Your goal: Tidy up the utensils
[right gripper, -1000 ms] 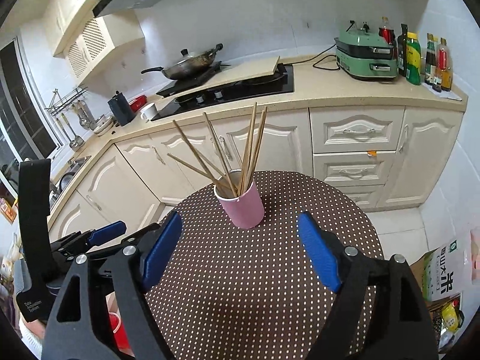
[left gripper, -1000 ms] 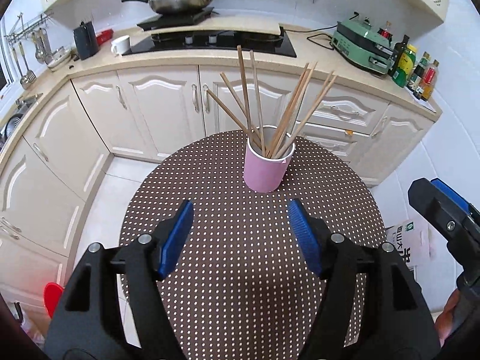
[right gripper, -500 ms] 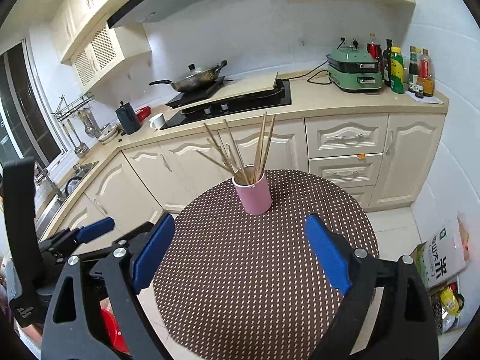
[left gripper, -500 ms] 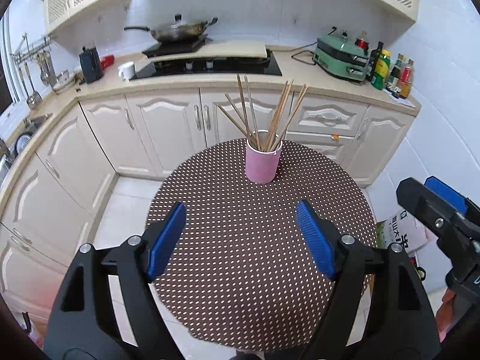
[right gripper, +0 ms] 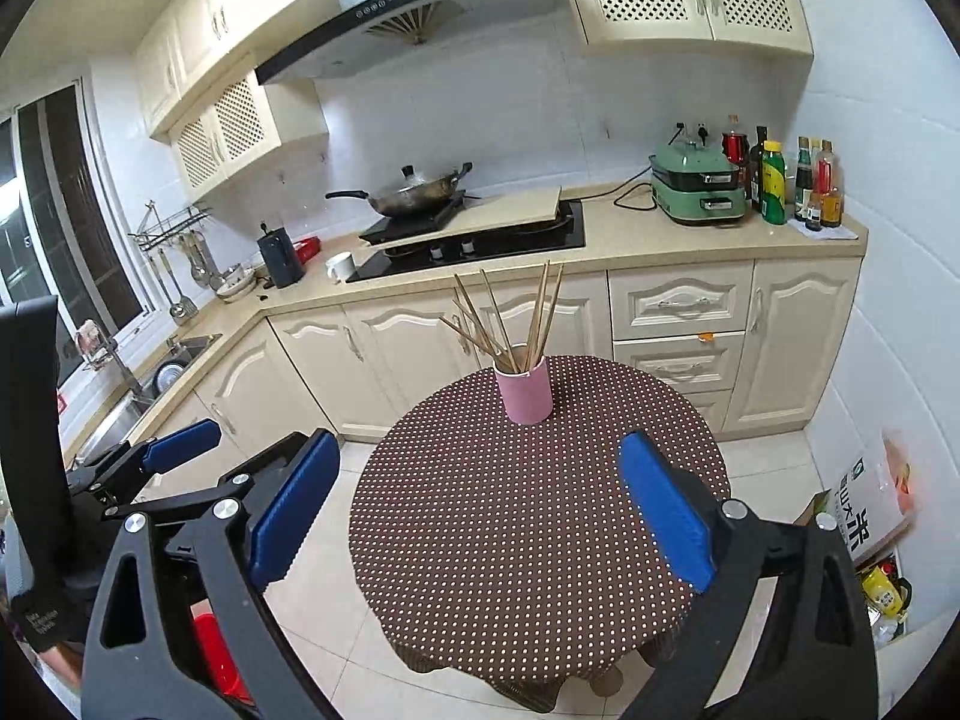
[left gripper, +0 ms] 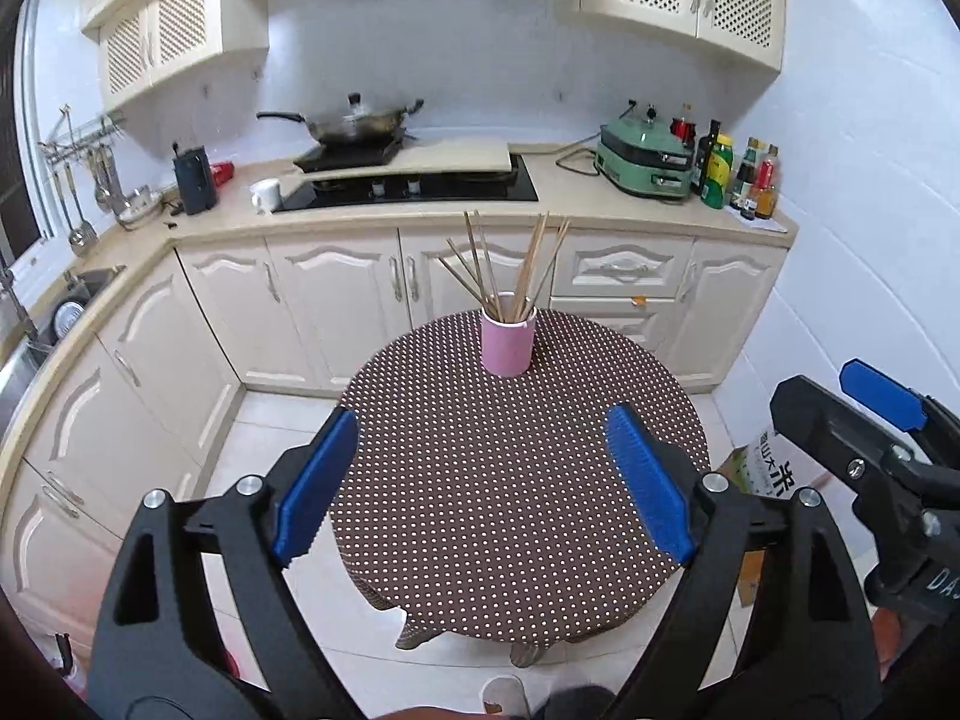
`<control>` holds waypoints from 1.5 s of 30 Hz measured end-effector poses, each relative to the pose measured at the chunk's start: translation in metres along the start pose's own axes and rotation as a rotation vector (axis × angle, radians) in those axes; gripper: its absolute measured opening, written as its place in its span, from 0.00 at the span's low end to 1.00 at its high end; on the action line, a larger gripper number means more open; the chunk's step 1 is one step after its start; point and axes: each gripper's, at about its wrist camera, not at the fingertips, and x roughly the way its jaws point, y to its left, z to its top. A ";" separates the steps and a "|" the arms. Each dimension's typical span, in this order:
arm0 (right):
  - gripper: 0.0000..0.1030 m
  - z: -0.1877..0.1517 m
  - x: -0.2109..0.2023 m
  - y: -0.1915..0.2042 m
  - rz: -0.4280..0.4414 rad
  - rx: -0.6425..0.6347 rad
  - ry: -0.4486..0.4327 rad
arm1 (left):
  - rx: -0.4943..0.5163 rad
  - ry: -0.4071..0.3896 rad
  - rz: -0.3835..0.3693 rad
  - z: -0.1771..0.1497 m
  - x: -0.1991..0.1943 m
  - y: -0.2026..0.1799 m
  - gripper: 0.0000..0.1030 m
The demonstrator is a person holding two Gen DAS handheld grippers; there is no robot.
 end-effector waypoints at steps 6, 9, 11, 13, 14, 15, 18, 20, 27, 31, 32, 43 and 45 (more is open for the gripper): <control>0.89 0.000 -0.028 -0.002 0.020 -0.021 -0.023 | -0.004 -0.046 0.025 -0.003 -0.033 -0.012 0.82; 0.89 0.000 -0.043 -0.002 0.033 -0.036 -0.035 | -0.013 -0.077 0.035 -0.004 -0.053 -0.019 0.83; 0.89 0.001 -0.053 -0.003 0.031 -0.050 -0.046 | -0.022 -0.098 0.040 -0.003 -0.061 -0.024 0.84; 0.89 0.001 -0.063 -0.004 0.026 -0.054 -0.059 | -0.022 -0.121 0.048 -0.003 -0.070 -0.031 0.84; 0.89 0.002 -0.068 -0.005 0.023 -0.056 -0.070 | -0.023 -0.128 0.053 -0.003 -0.075 -0.034 0.84; 0.89 0.001 -0.072 -0.005 0.019 -0.055 -0.077 | -0.026 -0.131 0.055 -0.002 -0.078 -0.036 0.84; 0.89 0.001 -0.086 -0.008 0.015 -0.041 -0.086 | -0.027 -0.148 0.053 -0.002 -0.092 -0.042 0.84; 0.89 0.001 -0.094 -0.008 0.014 -0.040 -0.086 | -0.021 -0.162 0.066 -0.002 -0.100 -0.045 0.84; 0.90 0.001 -0.113 -0.004 -0.002 -0.047 -0.118 | -0.014 -0.190 0.071 -0.004 -0.123 -0.049 0.84; 0.90 -0.002 -0.118 -0.003 -0.010 -0.048 -0.117 | -0.009 -0.194 0.064 -0.005 -0.128 -0.047 0.84; 0.90 -0.002 -0.119 -0.002 -0.012 -0.051 -0.123 | -0.010 -0.197 0.060 -0.005 -0.129 -0.046 0.84; 0.91 -0.004 -0.115 0.000 -0.018 -0.047 -0.117 | -0.024 -0.207 0.063 -0.011 -0.131 -0.040 0.84; 0.91 -0.004 -0.115 -0.001 -0.019 -0.048 -0.114 | -0.027 -0.209 0.064 -0.012 -0.131 -0.040 0.84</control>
